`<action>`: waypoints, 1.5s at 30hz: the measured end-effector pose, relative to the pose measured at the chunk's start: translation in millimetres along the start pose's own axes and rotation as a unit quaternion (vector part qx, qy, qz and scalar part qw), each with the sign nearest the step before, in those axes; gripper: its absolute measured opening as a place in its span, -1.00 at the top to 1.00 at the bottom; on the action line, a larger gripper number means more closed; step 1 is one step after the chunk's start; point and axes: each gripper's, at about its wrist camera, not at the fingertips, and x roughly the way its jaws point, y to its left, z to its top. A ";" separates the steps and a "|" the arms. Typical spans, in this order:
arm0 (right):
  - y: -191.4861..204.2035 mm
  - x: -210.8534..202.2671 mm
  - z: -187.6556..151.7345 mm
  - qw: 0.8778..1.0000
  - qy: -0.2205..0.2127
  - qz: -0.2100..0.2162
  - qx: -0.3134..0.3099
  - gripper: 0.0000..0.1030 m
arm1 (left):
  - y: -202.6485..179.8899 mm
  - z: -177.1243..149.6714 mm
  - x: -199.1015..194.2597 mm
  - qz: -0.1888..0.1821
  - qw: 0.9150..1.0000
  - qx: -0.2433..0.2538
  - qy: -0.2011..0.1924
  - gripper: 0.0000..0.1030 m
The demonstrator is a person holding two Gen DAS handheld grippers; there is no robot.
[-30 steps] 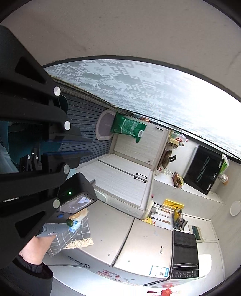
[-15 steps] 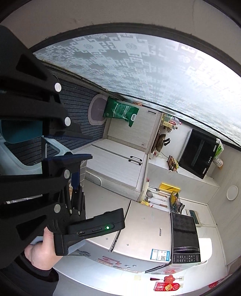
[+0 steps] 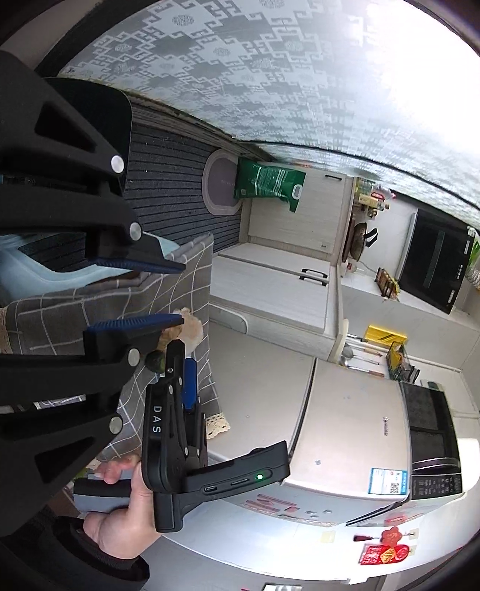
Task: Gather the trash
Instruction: 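Move both tools back over the table, then grasp the brown nut shell with the left gripper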
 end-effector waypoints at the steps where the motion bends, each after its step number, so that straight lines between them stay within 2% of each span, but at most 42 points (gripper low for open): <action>1: -5.8 -1.0 -3.6 1.000 0.001 -0.003 0.003 0.26 | -5.3 -1.0 6.2 0.000 1.000 0.007 0.008 0.51; 7: -33.6 -6.9 -25.7 1.000 0.013 -0.005 0.021 0.25 | -31.6 -12.0 45.5 0.029 0.997 0.038 0.064 0.51; 9: -40.9 -9.6 -32.2 1.000 0.015 -0.004 0.026 0.26 | -38.8 -15.5 60.3 0.047 0.994 0.057 0.085 0.50; 12: -50.1 -15.7 -39.1 0.999 0.016 -0.001 0.032 0.26 | -47.8 -20.3 80.0 0.065 0.988 0.085 0.112 0.32; 16: -57.3 -22.0 -46.5 0.999 0.021 0.005 0.035 0.26 | -59.9 -26.9 99.0 0.079 0.980 0.116 0.141 0.30; 22: -65.6 -29.0 -54.3 0.999 0.022 0.008 0.039 0.26 | -65.8 -29.4 112.7 0.118 0.971 0.140 0.152 0.29; 27: -68.4 -25.1 -58.8 0.999 0.033 0.009 0.040 0.25 | -62.5 -26.4 117.3 0.128 0.970 0.139 0.152 0.29; 31: -65.8 -23.6 -58.2 0.999 0.034 0.014 0.040 0.24 | -58.1 -25.7 121.9 0.131 0.970 0.128 0.158 0.53; 34: -60.7 -21.5 -56.5 0.999 0.035 0.019 0.037 0.17 | -59.7 -26.7 121.4 0.132 0.969 0.138 0.154 0.55; 45: -46.1 -0.9 -52.9 0.999 0.048 0.015 0.019 0.17 | -49.2 -21.1 99.6 0.068 0.986 0.077 0.130 0.56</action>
